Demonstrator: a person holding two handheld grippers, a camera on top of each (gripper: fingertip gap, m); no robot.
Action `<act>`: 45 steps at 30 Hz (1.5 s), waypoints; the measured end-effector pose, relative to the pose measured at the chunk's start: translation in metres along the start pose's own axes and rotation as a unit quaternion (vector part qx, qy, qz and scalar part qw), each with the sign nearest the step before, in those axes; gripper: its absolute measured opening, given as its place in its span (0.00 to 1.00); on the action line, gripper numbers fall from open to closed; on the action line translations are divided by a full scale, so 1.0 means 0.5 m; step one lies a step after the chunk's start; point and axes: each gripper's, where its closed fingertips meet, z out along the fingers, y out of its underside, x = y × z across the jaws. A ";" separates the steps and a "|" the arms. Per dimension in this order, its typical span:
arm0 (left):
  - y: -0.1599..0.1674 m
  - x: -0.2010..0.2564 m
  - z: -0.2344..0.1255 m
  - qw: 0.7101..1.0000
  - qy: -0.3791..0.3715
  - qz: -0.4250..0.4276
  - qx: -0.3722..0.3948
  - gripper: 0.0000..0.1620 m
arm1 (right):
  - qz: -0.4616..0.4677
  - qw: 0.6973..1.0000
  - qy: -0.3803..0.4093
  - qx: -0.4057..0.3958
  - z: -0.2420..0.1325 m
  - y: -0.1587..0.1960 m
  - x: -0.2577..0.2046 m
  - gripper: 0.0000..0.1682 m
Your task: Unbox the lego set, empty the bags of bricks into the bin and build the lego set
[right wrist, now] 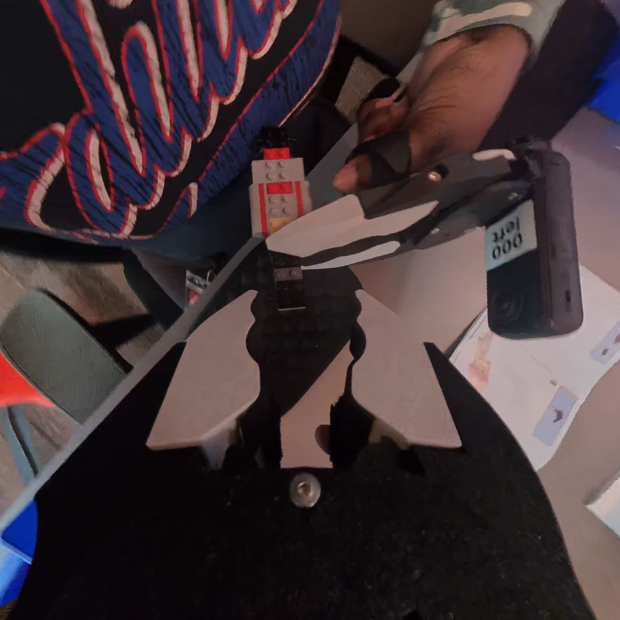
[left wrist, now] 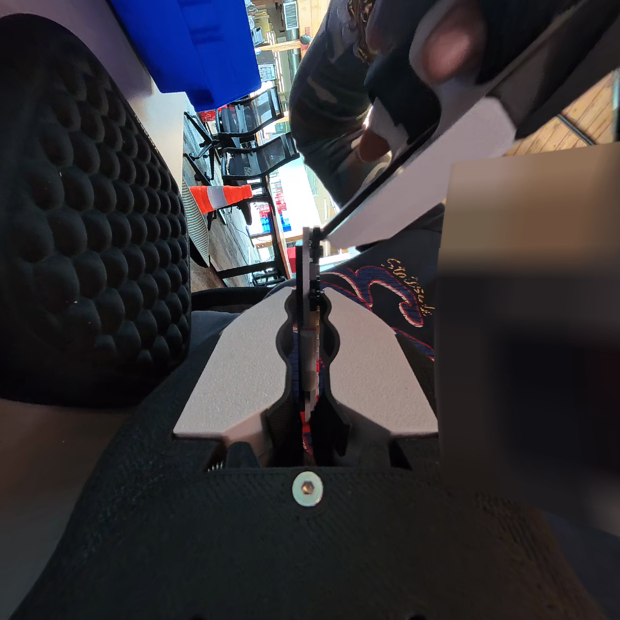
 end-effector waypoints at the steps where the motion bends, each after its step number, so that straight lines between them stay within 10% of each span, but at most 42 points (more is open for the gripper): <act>1: -0.001 0.001 -0.001 1.000 0.001 0.001 0.003 0.07 | 0.031 0.999 0.002 0.022 -0.009 -0.003 0.002 0.33; 6: -0.014 0.003 -0.015 0.999 -0.007 0.010 0.029 0.07 | 0.238 0.960 0.080 0.122 -0.059 0.023 0.036 0.36; 13: -0.060 0.011 -0.045 0.992 -0.015 0.039 0.120 0.07 | 0.562 0.642 0.143 0.502 -0.094 0.057 0.076 0.43; 18: -0.071 -0.001 -0.055 0.986 -0.035 0.054 0.152 0.07 | 0.580 0.551 0.104 0.591 -0.030 0.042 0.063 0.38; 24: -0.070 -0.008 -0.049 0.982 -0.072 0.100 0.145 0.07 | 0.539 0.545 0.086 0.636 -0.021 0.018 0.064 0.09; 34: -0.079 0.018 -0.035 0.896 -0.209 0.365 0.138 0.08 | 0.353 0.678 0.193 0.616 -0.072 -0.029 0.034 0.08; 45: -0.085 0.044 -0.027 0.889 -0.200 0.383 0.154 0.08 | 0.329 0.697 0.165 0.615 -0.099 -0.043 0.019 0.09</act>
